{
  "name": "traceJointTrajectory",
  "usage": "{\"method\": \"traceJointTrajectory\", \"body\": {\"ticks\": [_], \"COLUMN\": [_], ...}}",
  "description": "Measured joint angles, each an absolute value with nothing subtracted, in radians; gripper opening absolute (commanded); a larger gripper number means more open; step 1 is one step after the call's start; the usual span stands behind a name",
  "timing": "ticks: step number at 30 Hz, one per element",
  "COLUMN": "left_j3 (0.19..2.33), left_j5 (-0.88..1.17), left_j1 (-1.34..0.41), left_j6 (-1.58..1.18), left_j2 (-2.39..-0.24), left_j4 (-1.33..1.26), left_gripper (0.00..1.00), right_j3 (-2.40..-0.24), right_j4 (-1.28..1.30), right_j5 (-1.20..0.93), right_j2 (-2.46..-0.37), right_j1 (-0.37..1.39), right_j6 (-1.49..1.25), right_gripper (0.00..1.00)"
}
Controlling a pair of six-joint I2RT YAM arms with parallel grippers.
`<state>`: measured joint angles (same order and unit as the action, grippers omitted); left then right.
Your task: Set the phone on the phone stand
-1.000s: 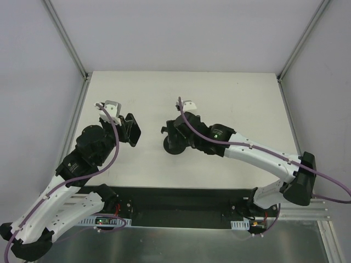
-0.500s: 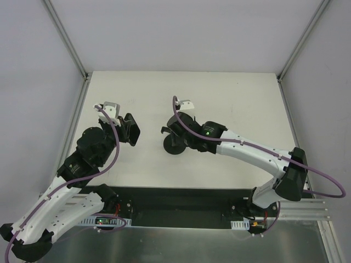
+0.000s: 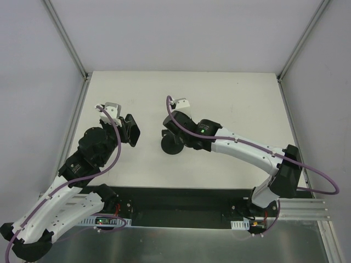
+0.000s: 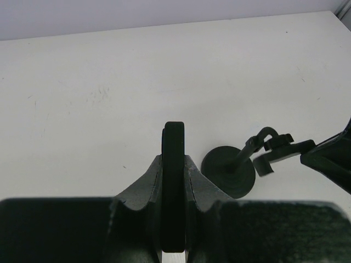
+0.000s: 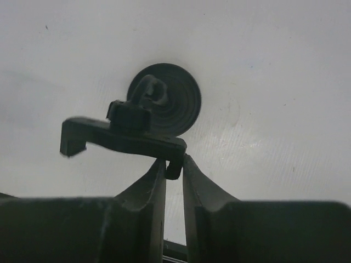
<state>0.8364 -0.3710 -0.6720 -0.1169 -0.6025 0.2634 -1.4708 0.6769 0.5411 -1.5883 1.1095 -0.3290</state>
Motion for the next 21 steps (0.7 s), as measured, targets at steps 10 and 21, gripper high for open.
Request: {"method": "traceJointTrajectory", "body": {"ticks": [10,21], "left_j3": [0.825,0.793], "left_j5": [-0.328,0.004], "left_j1": [-0.672,-0.672], "left_j6": [-0.106,-0.046], "left_j2": [-0.601,-0.569], "left_j4": [0.233,0.196], "left_gripper": [0.0,0.0], "right_j3": [-1.468,-1.407], "right_j4": [0.674,0.597], "right_j5": [0.557,0.36], "right_j2": [-1.587,-1.53], "right_j1": [1.106,1.0], "right_j6": [-0.226,-0.06], "right_gripper": [0.01,0.01]}}
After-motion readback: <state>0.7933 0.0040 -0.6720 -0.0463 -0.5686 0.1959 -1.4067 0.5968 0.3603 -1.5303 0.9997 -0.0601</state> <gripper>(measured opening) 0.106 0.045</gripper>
